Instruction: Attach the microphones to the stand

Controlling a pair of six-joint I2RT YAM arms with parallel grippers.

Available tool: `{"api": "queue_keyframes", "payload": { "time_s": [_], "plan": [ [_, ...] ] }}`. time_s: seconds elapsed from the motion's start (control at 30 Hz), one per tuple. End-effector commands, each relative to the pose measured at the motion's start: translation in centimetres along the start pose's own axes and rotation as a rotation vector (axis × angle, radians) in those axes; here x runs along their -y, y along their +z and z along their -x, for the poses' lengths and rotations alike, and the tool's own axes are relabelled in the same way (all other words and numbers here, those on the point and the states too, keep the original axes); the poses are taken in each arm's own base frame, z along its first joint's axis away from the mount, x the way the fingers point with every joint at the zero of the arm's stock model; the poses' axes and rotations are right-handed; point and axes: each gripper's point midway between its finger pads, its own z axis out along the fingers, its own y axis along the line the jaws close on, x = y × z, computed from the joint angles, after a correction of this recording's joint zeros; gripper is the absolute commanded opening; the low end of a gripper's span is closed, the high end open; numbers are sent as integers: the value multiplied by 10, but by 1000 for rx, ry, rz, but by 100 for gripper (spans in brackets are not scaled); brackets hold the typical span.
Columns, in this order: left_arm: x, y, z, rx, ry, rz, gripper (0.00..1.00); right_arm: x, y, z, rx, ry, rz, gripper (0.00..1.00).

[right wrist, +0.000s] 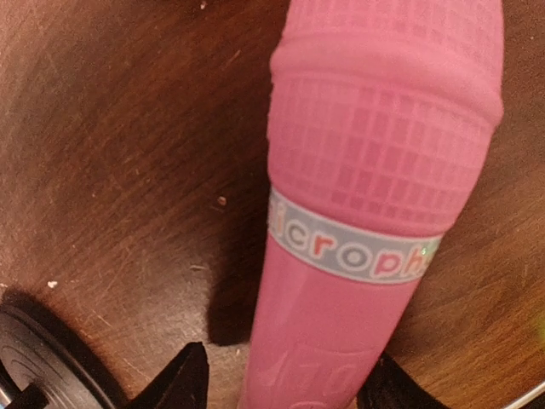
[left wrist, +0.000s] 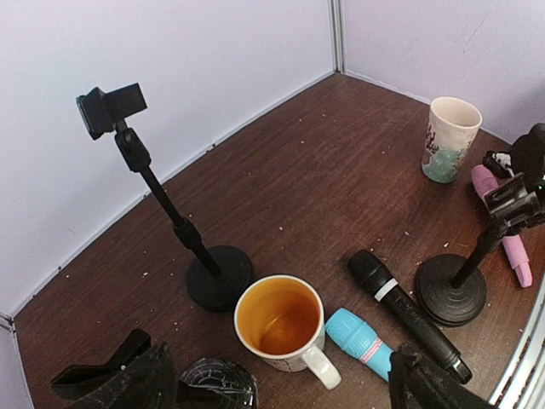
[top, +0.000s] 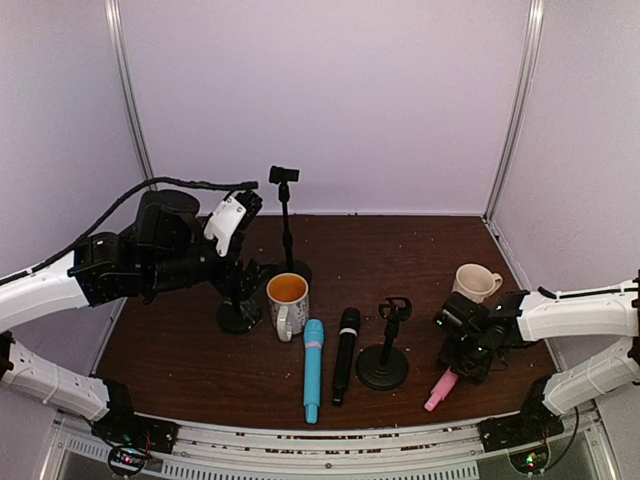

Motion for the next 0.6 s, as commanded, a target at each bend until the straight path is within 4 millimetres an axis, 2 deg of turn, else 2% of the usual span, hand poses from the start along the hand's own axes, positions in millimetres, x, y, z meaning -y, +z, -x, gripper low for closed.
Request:
{"api": "queue_keyframes", "payload": {
  "time_s": [0.0,0.17,0.27,0.37,0.47,0.57],
  "plan": [
    [1,-6,13,59,-15,-15,88,1,13,-12,-45,87,13,56],
    [3,-7,14,65,-16,-29,88,10,16,-15,-48,136,13,45],
    [4,-7,14,66,-16,-36,88,13,7,-16,-51,172,30,40],
    [7,-8,16,68,-17,-50,88,14,-14,-15,-25,191,53,33],
    [8,-6,14,64,-13,-57,87,5,-42,-18,-21,223,128,24],
    [8,-5,14,61,-12,-57,87,-13,-78,-22,-15,236,226,19]
  ]
}}
